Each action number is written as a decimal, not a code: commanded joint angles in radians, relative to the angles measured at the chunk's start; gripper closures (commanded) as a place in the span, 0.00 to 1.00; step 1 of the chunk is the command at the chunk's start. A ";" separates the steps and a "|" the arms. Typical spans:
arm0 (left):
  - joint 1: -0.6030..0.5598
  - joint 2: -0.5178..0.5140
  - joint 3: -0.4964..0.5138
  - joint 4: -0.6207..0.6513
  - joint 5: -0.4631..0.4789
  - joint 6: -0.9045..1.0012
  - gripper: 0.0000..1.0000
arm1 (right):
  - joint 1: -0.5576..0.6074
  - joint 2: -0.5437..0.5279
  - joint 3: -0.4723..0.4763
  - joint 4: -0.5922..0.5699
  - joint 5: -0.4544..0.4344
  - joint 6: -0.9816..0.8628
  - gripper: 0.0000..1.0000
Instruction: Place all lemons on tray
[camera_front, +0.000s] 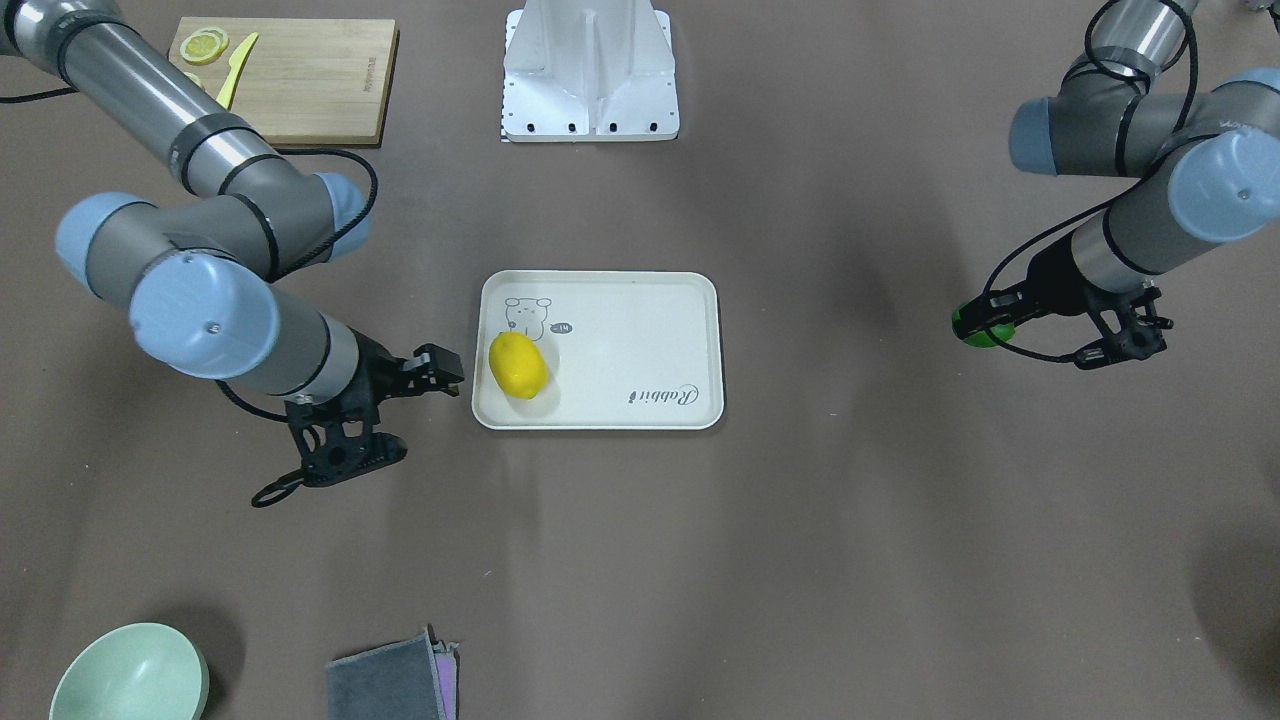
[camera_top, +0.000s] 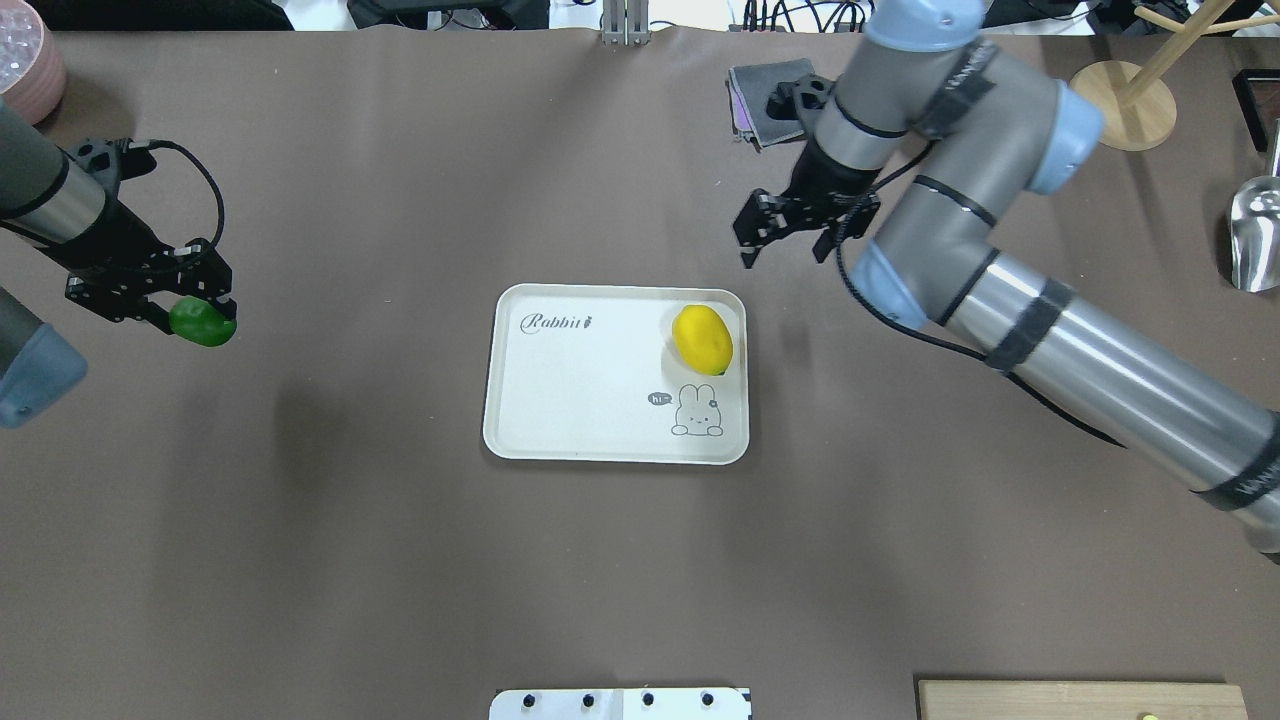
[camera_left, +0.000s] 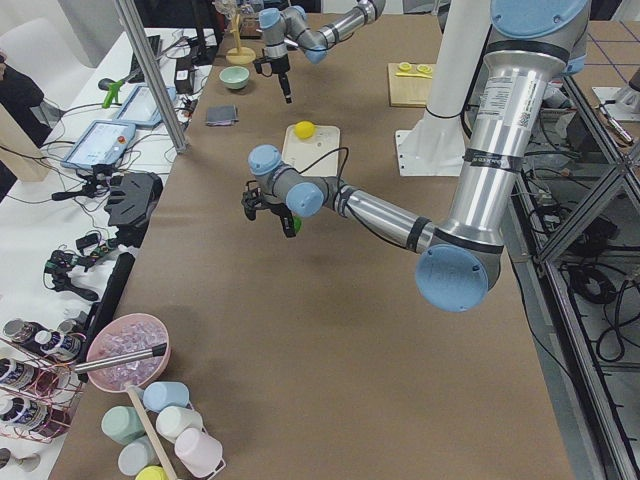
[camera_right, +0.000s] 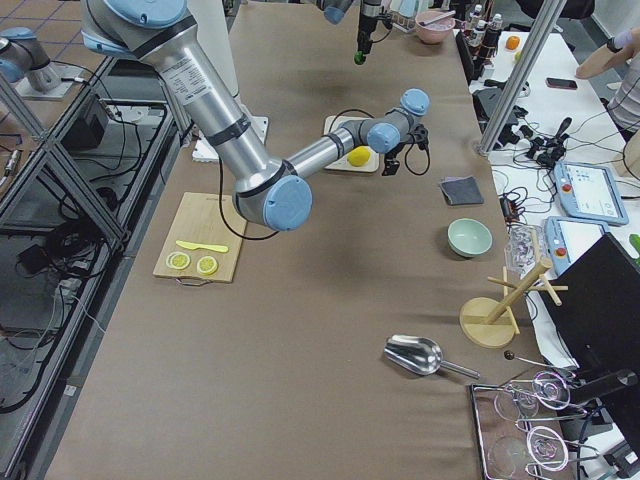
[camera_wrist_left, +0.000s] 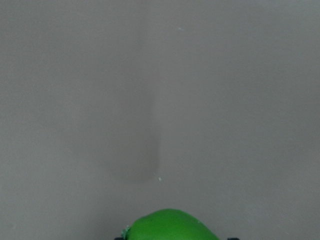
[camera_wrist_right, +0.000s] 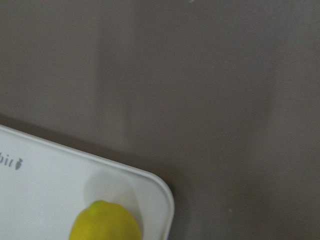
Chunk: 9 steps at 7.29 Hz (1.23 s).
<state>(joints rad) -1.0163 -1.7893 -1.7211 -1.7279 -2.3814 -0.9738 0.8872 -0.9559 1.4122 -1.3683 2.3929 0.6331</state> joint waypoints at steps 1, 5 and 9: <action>-0.008 -0.043 -0.079 0.132 0.001 0.016 1.00 | 0.036 -0.185 0.161 0.040 0.000 -0.071 0.01; 0.042 -0.287 -0.077 0.387 0.097 -0.002 1.00 | 0.158 -0.386 0.315 0.035 -0.038 -0.092 0.01; 0.241 -0.539 0.105 0.390 0.250 -0.271 1.00 | 0.295 -0.492 0.303 0.026 -0.040 -0.186 0.01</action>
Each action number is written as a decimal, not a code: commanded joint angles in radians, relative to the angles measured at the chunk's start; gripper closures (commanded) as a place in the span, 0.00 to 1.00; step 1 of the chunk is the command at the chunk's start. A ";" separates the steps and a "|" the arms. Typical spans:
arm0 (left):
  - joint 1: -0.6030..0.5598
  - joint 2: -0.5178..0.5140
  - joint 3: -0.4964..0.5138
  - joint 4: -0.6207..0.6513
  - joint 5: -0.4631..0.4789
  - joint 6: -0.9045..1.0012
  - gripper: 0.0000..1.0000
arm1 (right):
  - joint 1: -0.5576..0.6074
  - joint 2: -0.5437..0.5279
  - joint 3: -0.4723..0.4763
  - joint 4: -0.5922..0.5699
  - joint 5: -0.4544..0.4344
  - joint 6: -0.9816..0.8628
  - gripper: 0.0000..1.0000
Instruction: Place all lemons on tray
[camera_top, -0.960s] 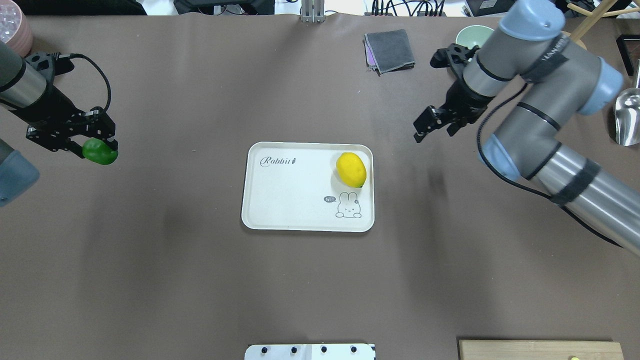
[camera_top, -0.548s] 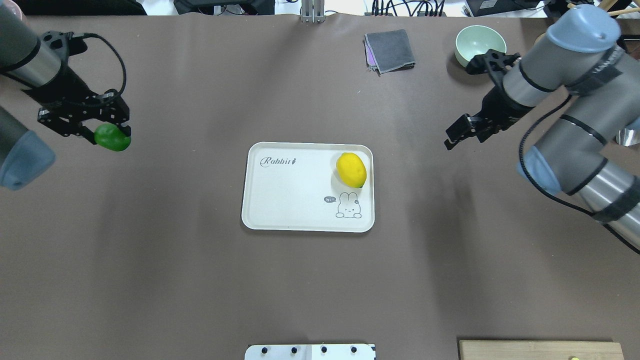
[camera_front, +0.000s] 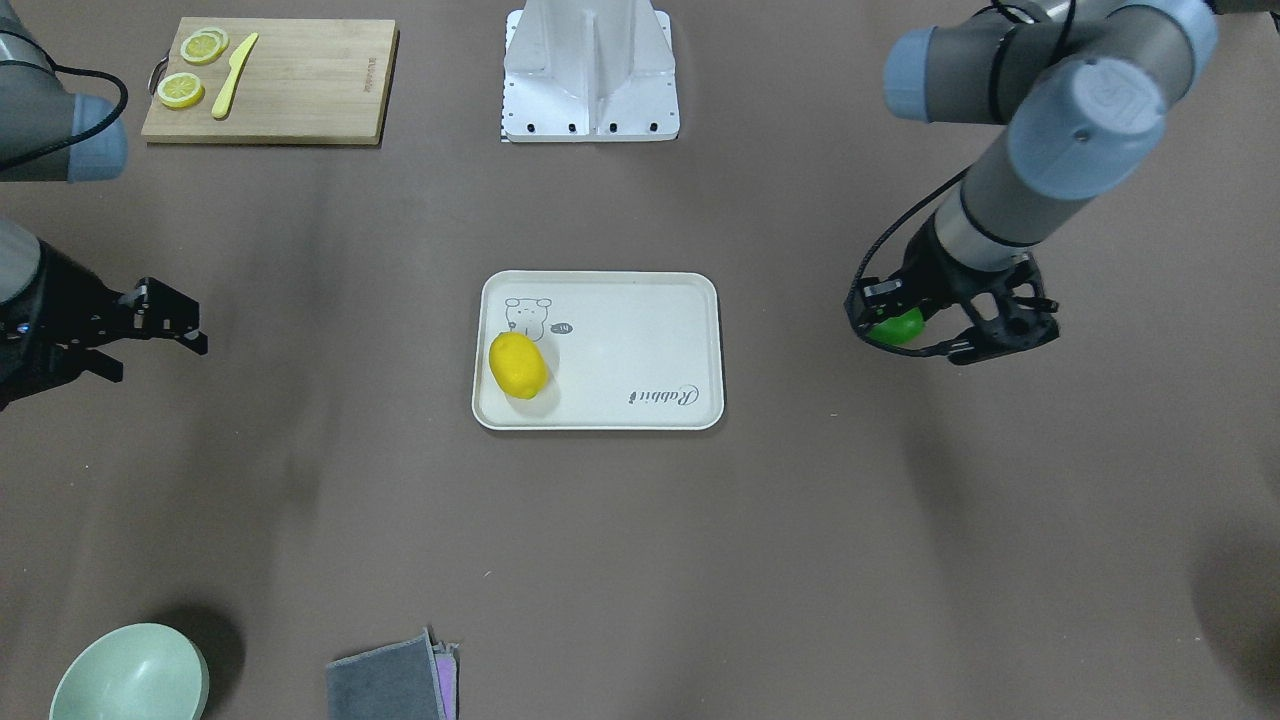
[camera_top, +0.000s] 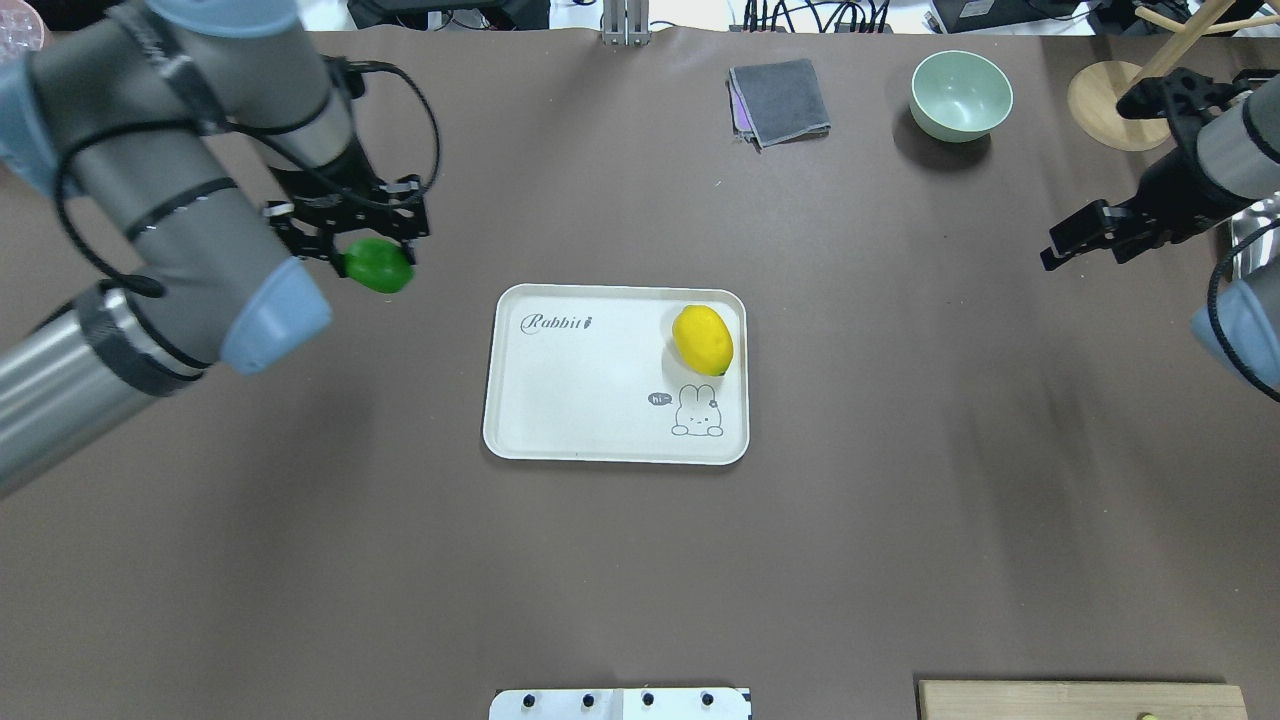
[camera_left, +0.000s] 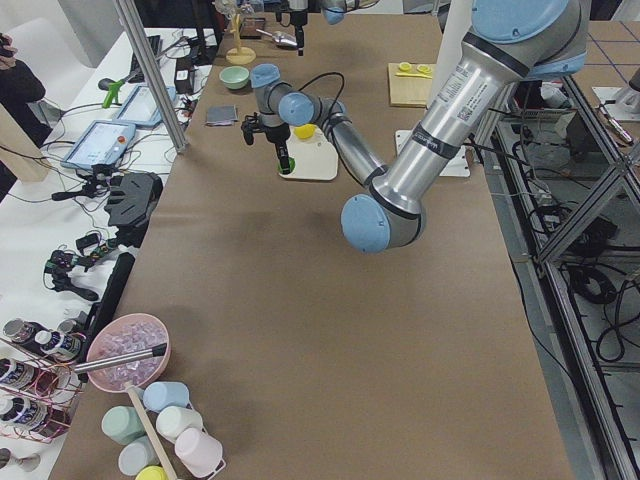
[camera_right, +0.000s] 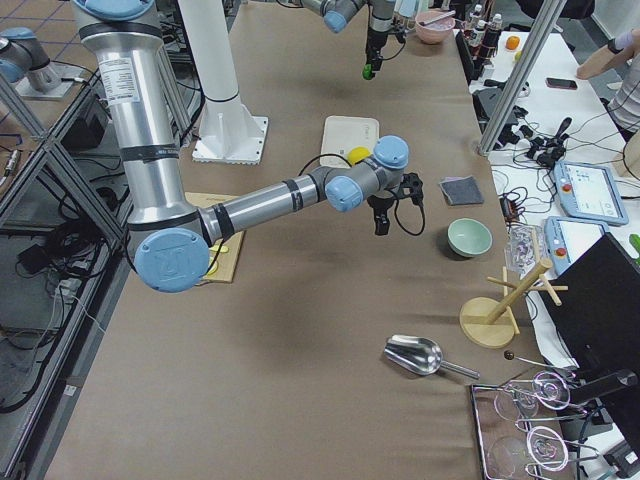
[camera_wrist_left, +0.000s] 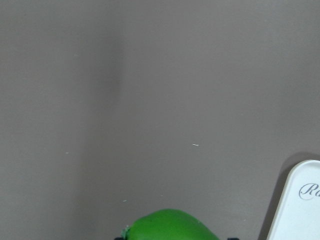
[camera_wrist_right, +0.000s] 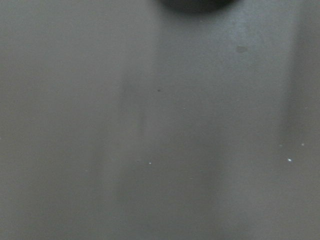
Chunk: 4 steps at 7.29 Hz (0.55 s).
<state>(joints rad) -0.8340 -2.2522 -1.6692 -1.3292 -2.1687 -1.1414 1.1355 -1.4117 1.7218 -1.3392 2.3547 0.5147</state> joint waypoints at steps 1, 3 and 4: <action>0.102 -0.111 0.084 -0.046 0.059 -0.189 1.00 | 0.105 -0.062 -0.016 -0.047 -0.003 -0.120 0.01; 0.191 -0.180 0.138 -0.053 0.127 -0.279 1.00 | 0.170 -0.073 -0.034 -0.117 -0.003 -0.149 0.01; 0.228 -0.237 0.204 -0.053 0.168 -0.303 1.00 | 0.206 -0.073 -0.077 -0.120 -0.003 -0.229 0.01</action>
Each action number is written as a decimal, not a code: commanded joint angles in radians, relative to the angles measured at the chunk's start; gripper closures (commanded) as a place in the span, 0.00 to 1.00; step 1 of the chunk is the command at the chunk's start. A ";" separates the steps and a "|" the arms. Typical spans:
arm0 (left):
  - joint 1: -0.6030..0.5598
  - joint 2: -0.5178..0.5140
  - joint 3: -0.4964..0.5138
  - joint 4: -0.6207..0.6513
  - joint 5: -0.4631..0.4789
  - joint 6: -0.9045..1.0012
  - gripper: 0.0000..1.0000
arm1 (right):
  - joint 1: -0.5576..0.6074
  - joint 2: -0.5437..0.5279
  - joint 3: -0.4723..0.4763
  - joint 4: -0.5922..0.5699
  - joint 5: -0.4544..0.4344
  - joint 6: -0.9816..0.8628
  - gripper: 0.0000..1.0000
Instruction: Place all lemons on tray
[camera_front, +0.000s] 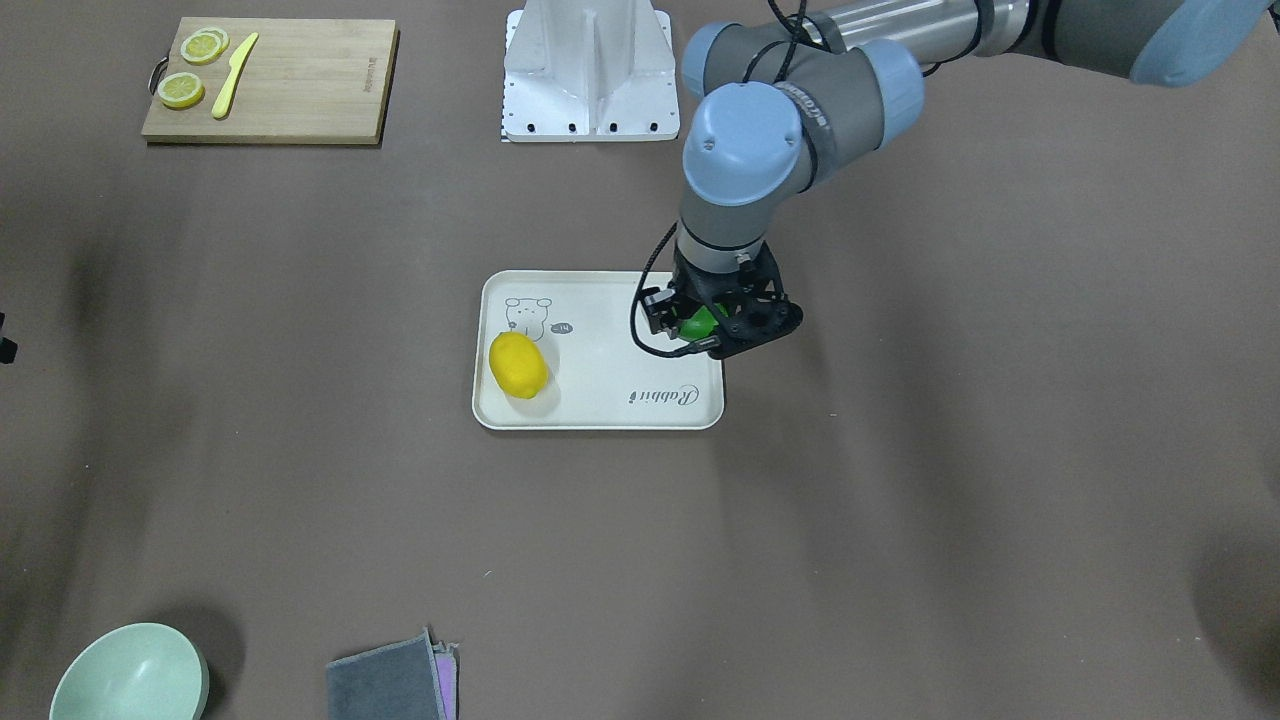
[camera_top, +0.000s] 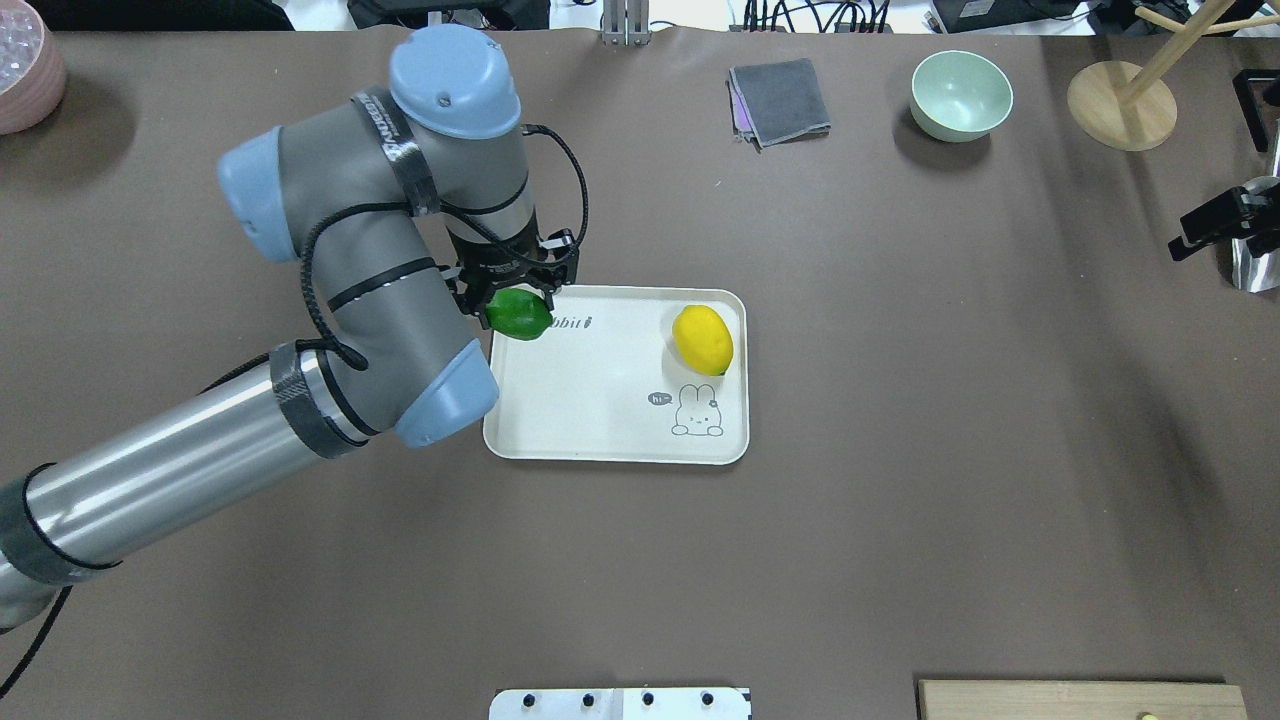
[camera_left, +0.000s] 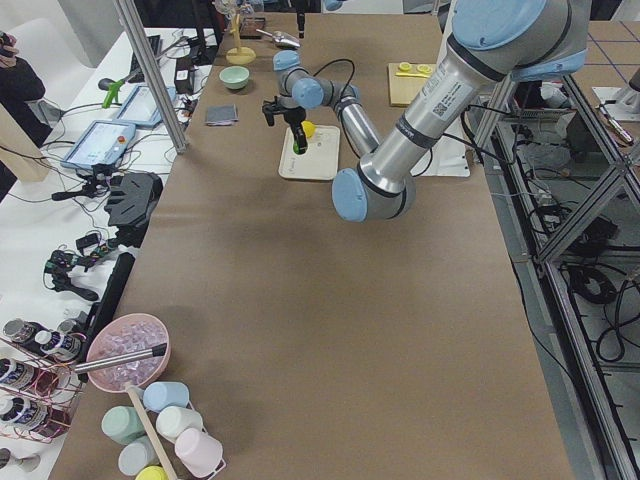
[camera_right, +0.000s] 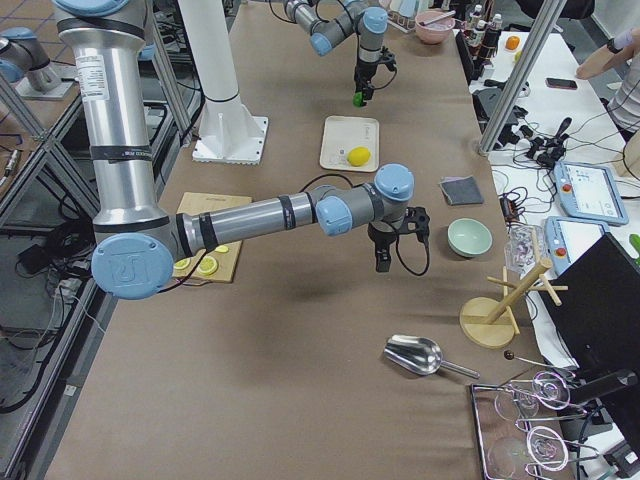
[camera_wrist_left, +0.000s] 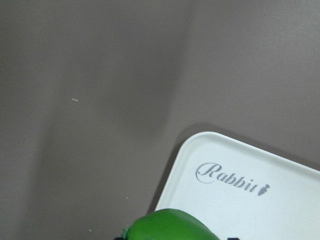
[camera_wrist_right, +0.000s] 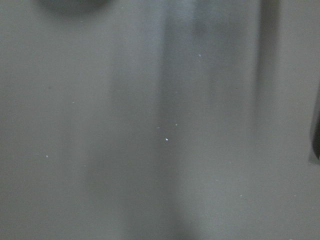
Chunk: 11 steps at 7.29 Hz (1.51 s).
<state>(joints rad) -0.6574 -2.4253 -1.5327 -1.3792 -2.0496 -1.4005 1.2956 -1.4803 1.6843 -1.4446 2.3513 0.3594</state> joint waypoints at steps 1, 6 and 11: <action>0.079 -0.098 0.113 -0.017 0.072 -0.089 1.00 | 0.088 -0.002 -0.073 -0.026 0.012 -0.094 0.01; 0.131 -0.081 0.148 -0.130 0.109 -0.160 0.06 | 0.186 -0.038 -0.107 -0.079 0.002 -0.258 0.01; 0.127 -0.022 0.074 -0.121 0.103 -0.147 0.02 | 0.218 -0.080 -0.077 -0.077 0.002 -0.257 0.01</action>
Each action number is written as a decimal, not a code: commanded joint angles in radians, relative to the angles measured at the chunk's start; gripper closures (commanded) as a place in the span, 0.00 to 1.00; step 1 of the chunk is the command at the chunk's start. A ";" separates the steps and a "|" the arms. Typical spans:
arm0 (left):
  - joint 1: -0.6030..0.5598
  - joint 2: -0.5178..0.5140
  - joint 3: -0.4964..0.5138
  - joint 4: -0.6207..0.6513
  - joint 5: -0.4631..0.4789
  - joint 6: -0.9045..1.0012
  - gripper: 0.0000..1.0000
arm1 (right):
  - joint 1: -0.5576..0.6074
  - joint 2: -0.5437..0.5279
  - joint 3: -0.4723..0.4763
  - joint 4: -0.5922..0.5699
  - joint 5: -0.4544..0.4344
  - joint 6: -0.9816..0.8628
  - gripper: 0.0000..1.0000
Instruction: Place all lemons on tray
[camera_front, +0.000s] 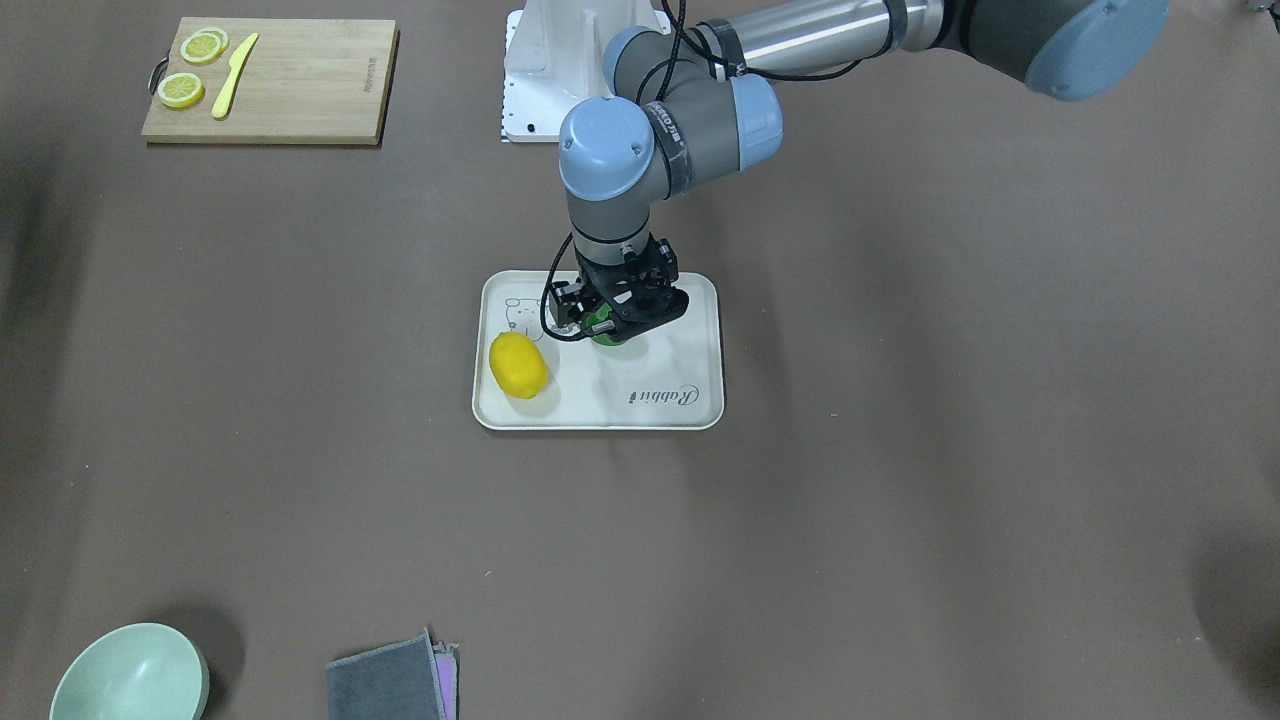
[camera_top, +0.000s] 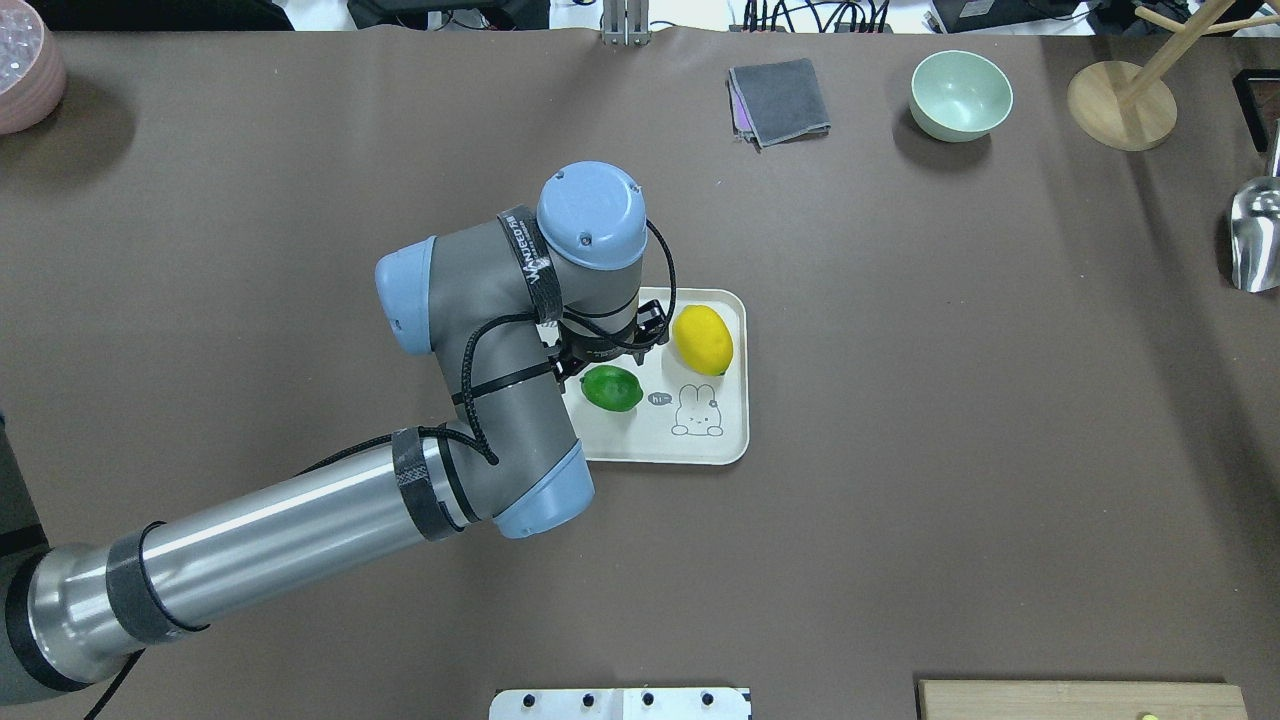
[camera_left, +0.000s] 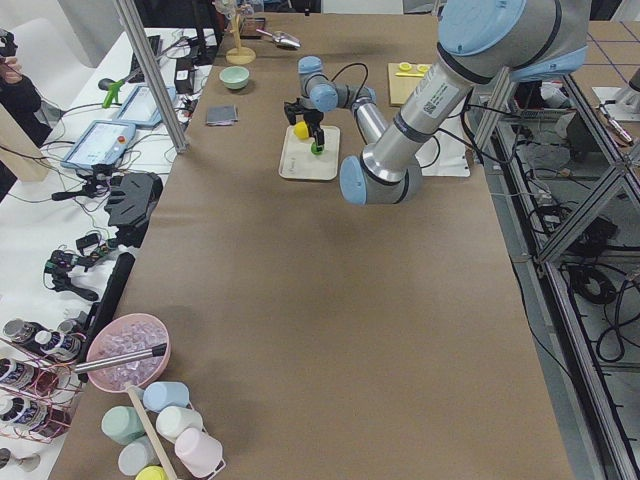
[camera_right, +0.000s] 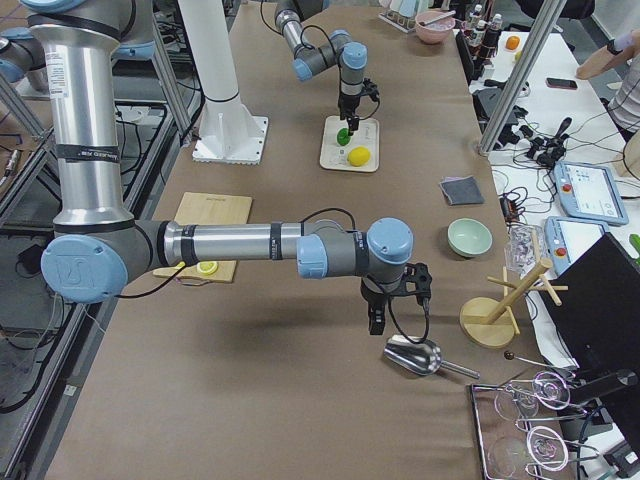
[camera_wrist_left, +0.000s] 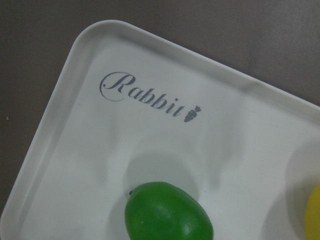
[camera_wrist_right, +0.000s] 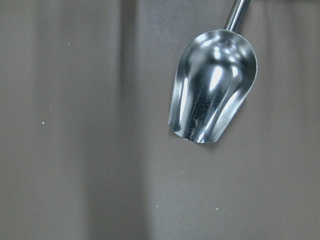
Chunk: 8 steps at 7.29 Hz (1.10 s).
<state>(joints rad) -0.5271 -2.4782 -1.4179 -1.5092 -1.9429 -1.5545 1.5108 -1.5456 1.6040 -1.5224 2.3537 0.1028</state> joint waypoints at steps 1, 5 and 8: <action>-0.049 0.147 -0.171 0.023 -0.010 0.058 0.02 | 0.003 -0.021 0.004 0.001 -0.004 0.000 0.01; -0.413 0.474 -0.345 0.147 -0.183 0.688 0.02 | 0.020 -0.031 0.004 -0.025 -0.011 0.003 0.00; -0.542 0.611 -0.317 0.106 -0.250 0.907 0.02 | 0.020 -0.031 0.005 -0.027 -0.011 0.015 0.00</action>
<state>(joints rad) -1.0085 -1.9224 -1.7517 -1.3858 -2.1582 -0.7344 1.5305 -1.5772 1.6080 -1.5487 2.3424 0.1086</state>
